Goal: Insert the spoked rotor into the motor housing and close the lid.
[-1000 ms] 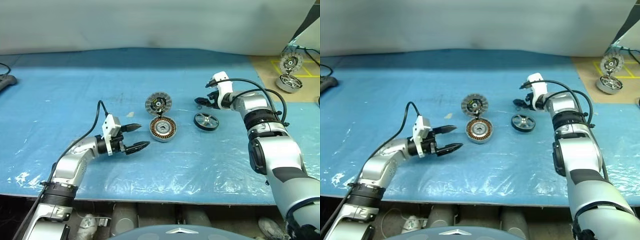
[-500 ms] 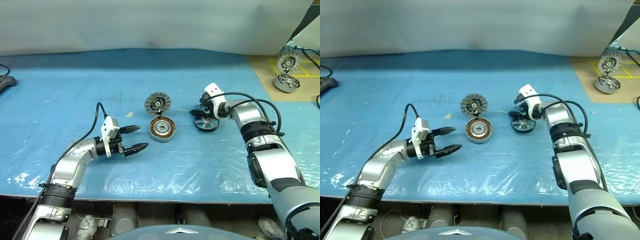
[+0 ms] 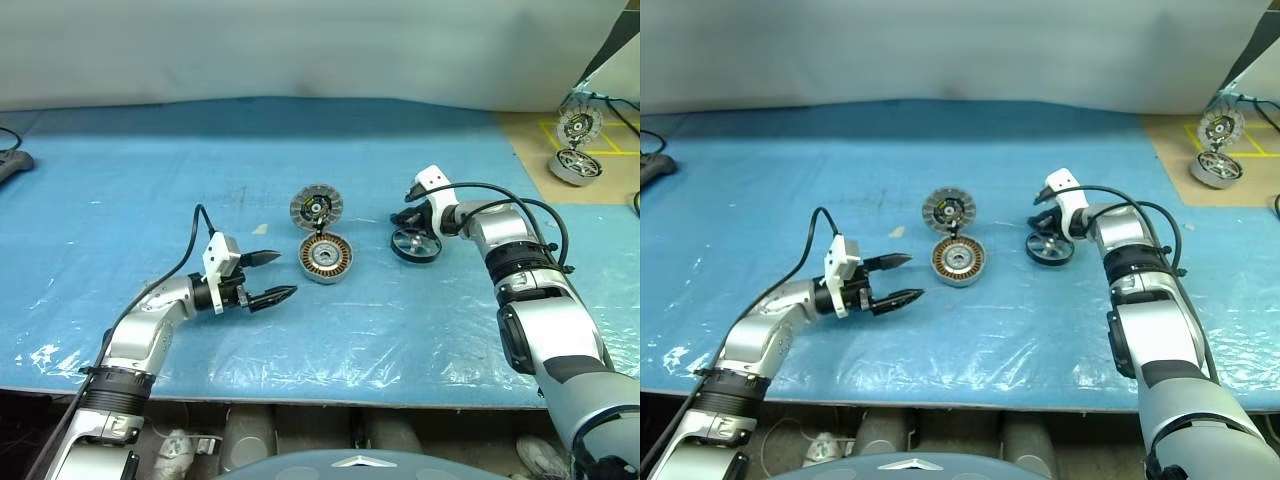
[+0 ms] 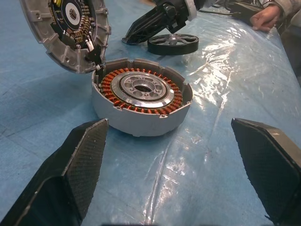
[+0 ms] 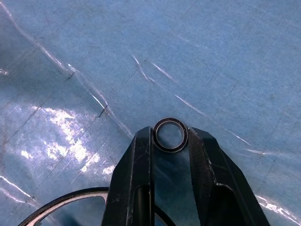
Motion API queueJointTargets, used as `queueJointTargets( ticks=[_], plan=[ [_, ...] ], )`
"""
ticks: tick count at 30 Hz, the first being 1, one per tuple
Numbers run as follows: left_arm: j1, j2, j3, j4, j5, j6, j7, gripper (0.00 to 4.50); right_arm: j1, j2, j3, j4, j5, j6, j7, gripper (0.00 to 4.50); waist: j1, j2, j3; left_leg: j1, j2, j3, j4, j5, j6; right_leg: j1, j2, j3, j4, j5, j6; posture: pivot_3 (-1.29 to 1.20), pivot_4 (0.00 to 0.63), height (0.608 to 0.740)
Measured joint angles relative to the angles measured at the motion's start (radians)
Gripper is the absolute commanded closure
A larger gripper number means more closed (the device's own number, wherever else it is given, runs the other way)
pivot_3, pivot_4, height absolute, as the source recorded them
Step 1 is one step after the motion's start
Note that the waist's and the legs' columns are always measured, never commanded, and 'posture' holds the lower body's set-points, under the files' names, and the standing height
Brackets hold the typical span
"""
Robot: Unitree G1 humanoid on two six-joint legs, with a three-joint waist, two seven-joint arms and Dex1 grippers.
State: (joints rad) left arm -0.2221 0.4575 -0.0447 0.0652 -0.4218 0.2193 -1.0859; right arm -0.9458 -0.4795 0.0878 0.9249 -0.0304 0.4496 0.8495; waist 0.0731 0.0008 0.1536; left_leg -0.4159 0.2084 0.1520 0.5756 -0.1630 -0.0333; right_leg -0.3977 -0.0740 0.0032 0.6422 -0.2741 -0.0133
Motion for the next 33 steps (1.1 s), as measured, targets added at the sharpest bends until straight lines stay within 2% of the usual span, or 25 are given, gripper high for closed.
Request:
queueJointTargets(
  ticks=[8, 14, 19, 26, 28, 33],
  plan=[
    [0.001, 0.000, 0.000, -0.001, 0.000, 0.000, -0.001, 0.00, 0.048, -0.001, 0.012, -0.098, 0.001, 0.005, 0.030, 3.87, 0.000, 0.000, 0.000, 0.000, 0.000, 0.000, 0.000, 0.000, 0.000, 0.000, 0.000, 0.000, 0.000, 0.000, 0.000, 0.00, 0.150, 0.740],
    [0.006, 0.001, 0.000, -0.005, -0.003, 0.007, -0.006, 0.00, 0.139, -0.001, -0.024, -0.338, 0.068, -0.009, 0.049, 3.87, 0.001, 0.000, 0.000, -0.001, 0.000, 0.000, -0.001, 0.000, 0.000, -0.001, 0.000, 0.000, -0.001, 0.002, 0.004, 0.00, 0.150, 0.740],
    [0.007, 0.000, -0.002, -0.008, -0.002, 0.006, -0.015, 0.00, 0.218, -0.012, -0.079, -0.600, 0.172, 0.089, 0.074, 3.87, 0.004, 0.000, 0.000, 0.000, 0.000, 0.000, -0.002, 0.000, 0.000, -0.001, 0.000, 0.000, -0.001, 0.002, 0.004, 0.00, 0.150, 0.740],
    [0.019, -0.001, 0.001, -0.038, -0.016, 0.013, -0.017, 0.00, 0.478, -0.078, 0.013, -1.149, 0.328, 0.337, 0.154, 3.87, 0.021, 0.000, 0.000, 0.001, 0.000, 0.000, -0.005, 0.000, 0.000, -0.001, 0.000, 0.001, -0.003, 0.002, 0.005, 0.00, 0.150, 0.740],
    [0.019, -0.006, 0.001, -0.051, -0.022, 0.018, -0.014, 0.00, 0.507, -0.074, 0.059, -1.207, 0.337, 0.351, 0.140, 3.87, 0.020, 0.000, 0.000, 0.003, 0.000, 0.000, -0.005, 0.000, 0.000, 0.000, 0.000, 0.002, -0.003, 0.002, 0.005, 0.00, 0.150, 0.740],
    [0.022, -0.013, -0.002, -0.057, -0.013, 0.007, 0.001, 0.00, 0.502, -0.045, 0.096, -1.208, 0.340, 0.366, 0.090, 3.87, 0.020, 0.000, 0.000, 0.006, -0.001, 0.000, -0.006, 0.000, -0.001, 0.003, -0.001, 0.004, -0.003, 0.000, 0.002, 0.00, 0.150, 0.740]
  ],
)
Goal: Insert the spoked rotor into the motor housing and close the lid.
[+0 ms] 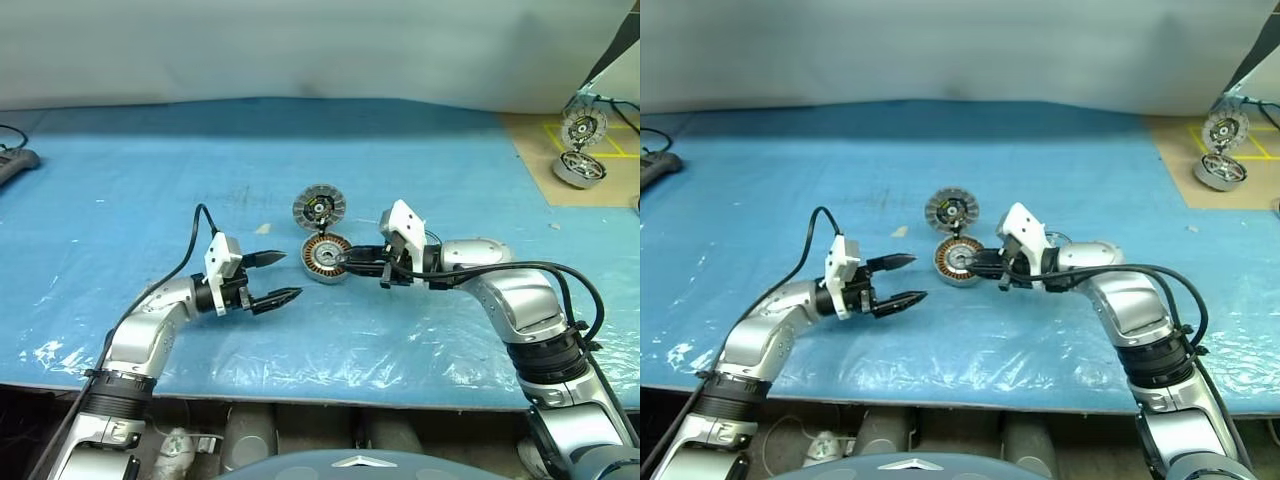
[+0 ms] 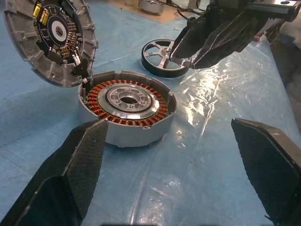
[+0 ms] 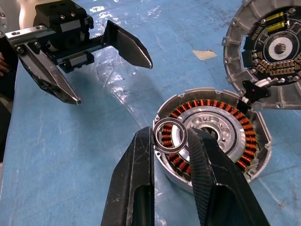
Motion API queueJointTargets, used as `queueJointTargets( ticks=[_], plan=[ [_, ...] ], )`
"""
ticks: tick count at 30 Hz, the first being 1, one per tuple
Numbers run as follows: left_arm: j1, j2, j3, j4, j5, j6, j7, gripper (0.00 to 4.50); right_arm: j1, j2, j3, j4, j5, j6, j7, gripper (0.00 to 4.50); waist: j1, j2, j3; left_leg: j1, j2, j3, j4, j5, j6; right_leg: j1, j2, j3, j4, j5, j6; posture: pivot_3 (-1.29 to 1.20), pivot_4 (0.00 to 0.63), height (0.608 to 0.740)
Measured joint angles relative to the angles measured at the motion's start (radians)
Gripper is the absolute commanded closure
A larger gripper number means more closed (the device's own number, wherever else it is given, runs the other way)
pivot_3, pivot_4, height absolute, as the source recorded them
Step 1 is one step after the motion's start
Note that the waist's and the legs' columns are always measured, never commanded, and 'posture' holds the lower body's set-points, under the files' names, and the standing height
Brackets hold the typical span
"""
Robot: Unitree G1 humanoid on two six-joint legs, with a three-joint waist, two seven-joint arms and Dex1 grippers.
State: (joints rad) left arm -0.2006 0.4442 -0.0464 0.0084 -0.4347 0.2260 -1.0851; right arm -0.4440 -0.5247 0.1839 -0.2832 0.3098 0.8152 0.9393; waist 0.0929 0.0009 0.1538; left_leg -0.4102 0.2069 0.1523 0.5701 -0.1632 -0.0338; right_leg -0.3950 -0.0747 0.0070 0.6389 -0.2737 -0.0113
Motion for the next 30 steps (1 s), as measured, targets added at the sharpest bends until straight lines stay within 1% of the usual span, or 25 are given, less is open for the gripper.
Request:
queueJointTargets(
  ticks=[3, 4, 8, 15, 18, 23, 30],
  plan=[
    [0.009, -0.004, -0.009, -0.006, 0.020, -0.016, 0.013, 0.00, -0.039, 0.034, 0.017, 0.046, -0.001, -0.003, -0.028, 3.87, -0.003, 0.000, 0.000, 0.000, 0.000, 0.000, 0.000, 0.000, 0.000, 0.000, 0.000, 0.001, 0.000, 0.001, 0.001, 0.00, 0.150, 0.740],
    [0.015, -0.007, -0.014, -0.012, 0.025, -0.021, 0.021, 0.00, -0.056, 0.045, 0.018, 0.069, -0.001, -0.007, -0.036, 3.87, -0.002, 0.000, 0.000, 0.000, 0.000, 0.000, 0.000, 0.000, 0.000, 0.000, 0.000, 0.000, 0.000, 0.002, 0.004, 0.00, 0.150, 0.740],
    [0.033, -0.022, -0.024, -0.038, 0.039, -0.033, 0.060, 0.00, -0.102, 0.067, 0.028, 0.152, -0.021, -0.049, -0.062, 3.87, -0.002, 0.000, 0.000, 0.000, 0.000, 0.000, -0.001, 0.000, 0.000, 0.000, 0.000, 0.000, -0.001, 0.002, 0.004, 0.00, 0.150, 0.740],
    [0.104, -0.034, -0.022, -0.153, 0.043, -0.029, 0.151, 0.00, -0.106, 0.087, 0.096, 0.237, -0.062, -0.103, -0.061, 3.87, -0.002, 0.000, 0.000, 0.000, 0.000, 0.000, -0.003, 0.000, 0.000, 0.000, 0.001, -0.002, -0.002, 0.003, 0.004, 0.00, 0.150, 0.740],
    [0.117, -0.033, -0.020, -0.188, 0.033, -0.004, 0.180, 0.00, -0.106, 0.102, 0.098, 0.267, -0.075, -0.126, -0.070, 3.87, -0.003, 0.000, 0.000, 0.000, 0.000, 0.000, -0.002, 0.000, 0.000, 0.001, 0.001, -0.001, -0.002, 0.003, 0.004, 0.00, 0.150, 0.740],
    [0.122, -0.019, -0.018, -0.204, 0.021, 0.022, 0.194, 0.00, -0.107, 0.105, 0.107, 0.313, -0.109, -0.159, -0.078, 3.87, -0.004, 0.000, 0.000, 0.000, 0.000, 0.000, -0.002, 0.000, 0.000, 0.001, 0.001, -0.001, -0.002, 0.003, 0.005, 0.00, 0.150, 0.740],
    [0.125, -0.008, 0.000, -0.195, 0.019, 0.017, 0.180, 0.00, -0.108, 0.102, 0.109, 0.327, -0.130, -0.181, -0.069, 3.87, -0.005, 0.000, 0.000, 0.001, 0.000, 0.000, -0.002, 0.000, 0.000, 0.002, 0.001, -0.002, -0.002, 0.003, 0.005, 0.00, 0.150, 0.740]
  ],
)
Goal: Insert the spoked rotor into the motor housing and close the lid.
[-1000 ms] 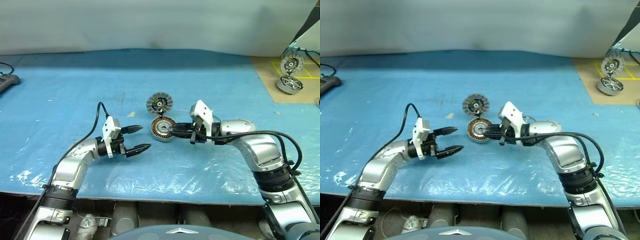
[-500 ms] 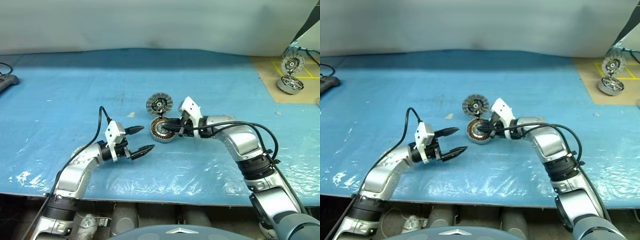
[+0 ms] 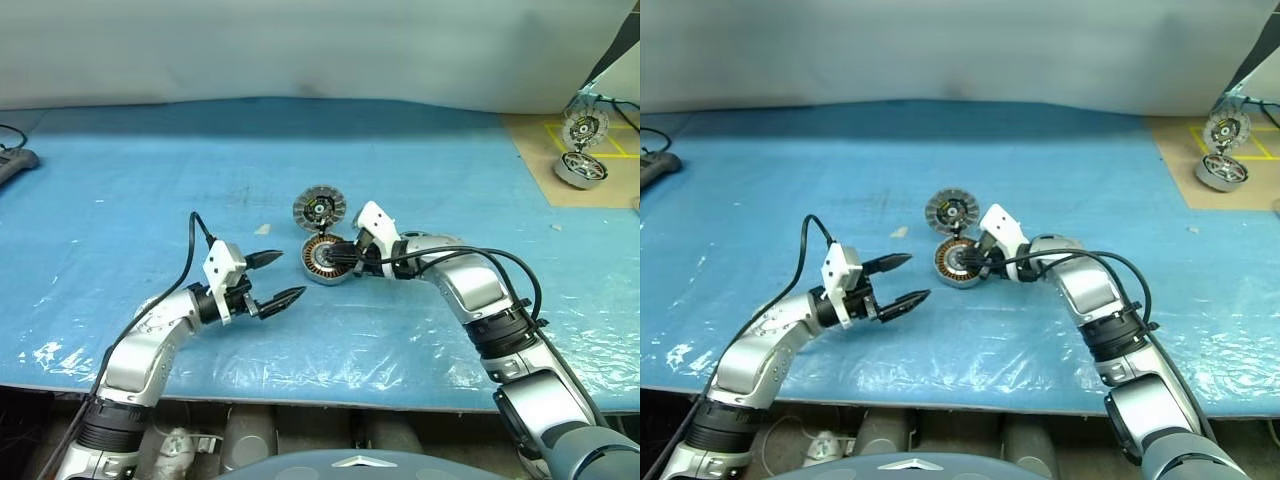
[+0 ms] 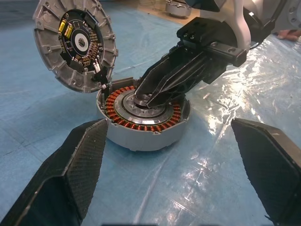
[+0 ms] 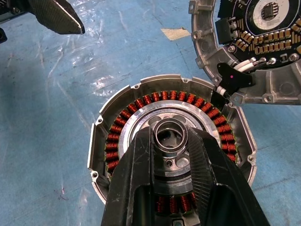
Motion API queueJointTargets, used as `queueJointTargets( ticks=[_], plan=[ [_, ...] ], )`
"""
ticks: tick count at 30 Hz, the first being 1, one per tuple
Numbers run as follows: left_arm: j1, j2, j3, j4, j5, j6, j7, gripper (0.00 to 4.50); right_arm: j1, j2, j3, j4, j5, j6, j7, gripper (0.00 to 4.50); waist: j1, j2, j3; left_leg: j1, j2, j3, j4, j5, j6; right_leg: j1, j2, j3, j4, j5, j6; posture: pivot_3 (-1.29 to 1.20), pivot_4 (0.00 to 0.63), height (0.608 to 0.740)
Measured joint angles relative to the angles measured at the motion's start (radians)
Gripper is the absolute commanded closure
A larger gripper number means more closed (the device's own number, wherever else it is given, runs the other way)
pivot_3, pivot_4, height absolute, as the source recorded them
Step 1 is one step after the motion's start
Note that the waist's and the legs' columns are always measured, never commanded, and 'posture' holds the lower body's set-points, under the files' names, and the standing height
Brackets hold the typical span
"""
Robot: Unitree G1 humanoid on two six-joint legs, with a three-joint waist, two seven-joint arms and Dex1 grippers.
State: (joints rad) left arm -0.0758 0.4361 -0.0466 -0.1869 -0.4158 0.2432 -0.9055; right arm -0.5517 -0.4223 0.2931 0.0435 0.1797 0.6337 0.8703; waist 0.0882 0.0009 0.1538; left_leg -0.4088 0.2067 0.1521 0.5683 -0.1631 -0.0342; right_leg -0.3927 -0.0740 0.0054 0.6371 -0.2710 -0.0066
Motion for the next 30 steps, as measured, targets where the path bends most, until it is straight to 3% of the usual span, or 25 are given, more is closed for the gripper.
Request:
queueJointTargets(
  ticks=[20, 30],
  plan=[
    [-0.017, -0.007, -0.015, 0.022, 0.006, -0.010, -0.005, 0.00, -0.003, -0.002, 0.027, 0.009, -0.024, -0.032, 0.008, 3.87, -0.007, 0.000, 0.000, 0.006, 0.000, 0.000, 0.000, 0.000, 0.000, 0.005, 0.000, 0.000, 0.000, 0.000, 0.000, 0.00, 0.150, 0.740],
    [-0.012, -0.007, -0.015, 0.295, 0.037, -0.215, -0.114, 0.00, -0.020, -0.016, 0.025, 0.011, -0.022, -0.011, 0.010, 3.87, -0.011, 0.000, 0.000, 0.005, 0.000, 0.000, 0.000, 0.000, 0.000, 0.005, 0.000, 0.000, -0.001, 0.000, 0.000, 0.00, 0.150, 0.740]
  ],
)
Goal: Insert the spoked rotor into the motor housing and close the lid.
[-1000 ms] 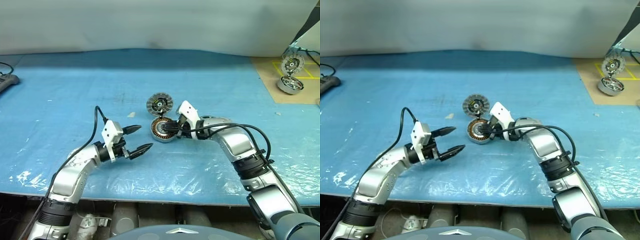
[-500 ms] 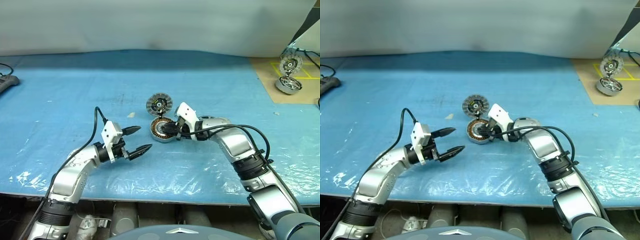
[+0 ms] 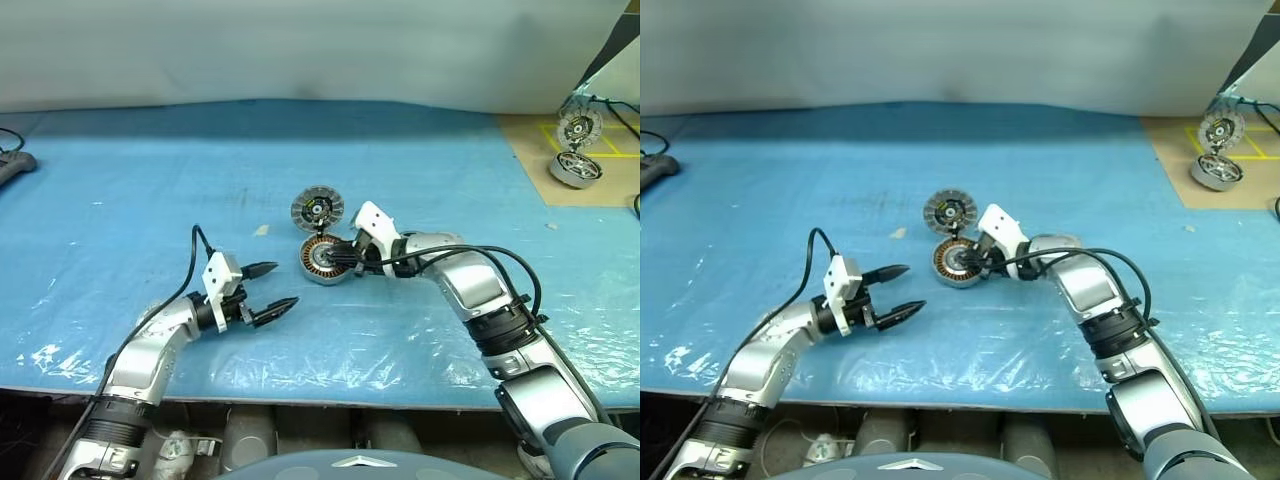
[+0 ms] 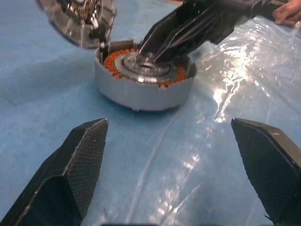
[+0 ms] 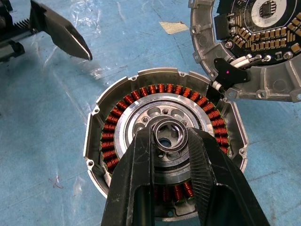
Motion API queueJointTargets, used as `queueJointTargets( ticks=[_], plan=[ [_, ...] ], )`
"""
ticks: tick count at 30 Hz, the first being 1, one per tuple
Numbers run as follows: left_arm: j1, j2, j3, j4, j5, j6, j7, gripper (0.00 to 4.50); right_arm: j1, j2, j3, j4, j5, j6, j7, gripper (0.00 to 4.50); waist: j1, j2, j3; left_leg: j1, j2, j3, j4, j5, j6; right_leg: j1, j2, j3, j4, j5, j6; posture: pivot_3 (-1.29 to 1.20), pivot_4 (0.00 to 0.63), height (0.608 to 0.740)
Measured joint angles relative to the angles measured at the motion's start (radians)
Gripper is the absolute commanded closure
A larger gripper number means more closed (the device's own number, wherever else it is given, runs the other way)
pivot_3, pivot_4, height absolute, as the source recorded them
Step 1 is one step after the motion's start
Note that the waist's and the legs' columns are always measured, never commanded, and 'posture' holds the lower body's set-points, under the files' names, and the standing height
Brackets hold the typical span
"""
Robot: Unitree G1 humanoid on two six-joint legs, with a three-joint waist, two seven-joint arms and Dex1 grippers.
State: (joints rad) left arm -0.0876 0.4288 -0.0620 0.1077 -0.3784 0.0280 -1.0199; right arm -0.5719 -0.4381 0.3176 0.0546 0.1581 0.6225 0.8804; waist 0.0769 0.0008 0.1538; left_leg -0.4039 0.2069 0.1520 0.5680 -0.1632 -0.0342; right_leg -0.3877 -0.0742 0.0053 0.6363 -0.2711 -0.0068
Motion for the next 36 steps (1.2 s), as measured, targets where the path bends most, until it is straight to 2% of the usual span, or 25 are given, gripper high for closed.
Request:
queueJointTargets(
  ticks=[7, 23, 30, 36],
  plan=[
    [-0.018, -0.001, 0.022, 0.151, 0.007, -0.130, -0.075, 0.00, 0.001, 0.002, 0.003, 0.001, -0.011, -0.006, -0.003, 3.87, 0.000, 0.000, 0.000, 0.001, 0.000, 0.000, 0.000, 0.000, 0.000, 0.000, -0.001, 0.000, 0.000, 0.000, 0.000, 0.00, 0.150, 0.740],
    [-0.027, -0.011, 0.026, 0.170, 0.007, -0.151, -0.088, 0.00, 0.001, 0.011, 0.020, 0.011, -0.037, -0.040, -0.006, 3.87, -0.001, 0.000, 0.000, 0.001, 0.000, 0.000, 0.000, 0.000, 0.000, 0.000, 0.000, 0.000, 0.001, 0.000, 0.000, 0.00, 0.150, 0.740],
    [-0.029, -0.020, 0.023, 0.154, 0.009, -0.130, -0.077, 0.00, 0.003, 0.020, 0.029, 0.014, -0.038, -0.052, -0.006, 1.48, 0.000, 0.000, 0.000, 0.001, 0.000, 0.000, 0.001, 0.000, 0.000, 0.001, -0.001, 0.000, 0.001, 0.000, 0.000, 0.00, 0.150, 0.740],
    [-0.039, -0.021, 0.022, 0.157, 0.010, -0.125, -0.078, 0.00, 0.014, 0.008, 0.003, -0.009, -0.013, -0.020, 0.011, 1.48, 0.000, 0.000, 0.000, 0.001, 0.000, 0.000, 0.001, 0.000, 0.000, 0.001, -0.001, 0.000, 0.001, -0.002, -0.004, 0.00, 0.150, 0.740]
  ],
)
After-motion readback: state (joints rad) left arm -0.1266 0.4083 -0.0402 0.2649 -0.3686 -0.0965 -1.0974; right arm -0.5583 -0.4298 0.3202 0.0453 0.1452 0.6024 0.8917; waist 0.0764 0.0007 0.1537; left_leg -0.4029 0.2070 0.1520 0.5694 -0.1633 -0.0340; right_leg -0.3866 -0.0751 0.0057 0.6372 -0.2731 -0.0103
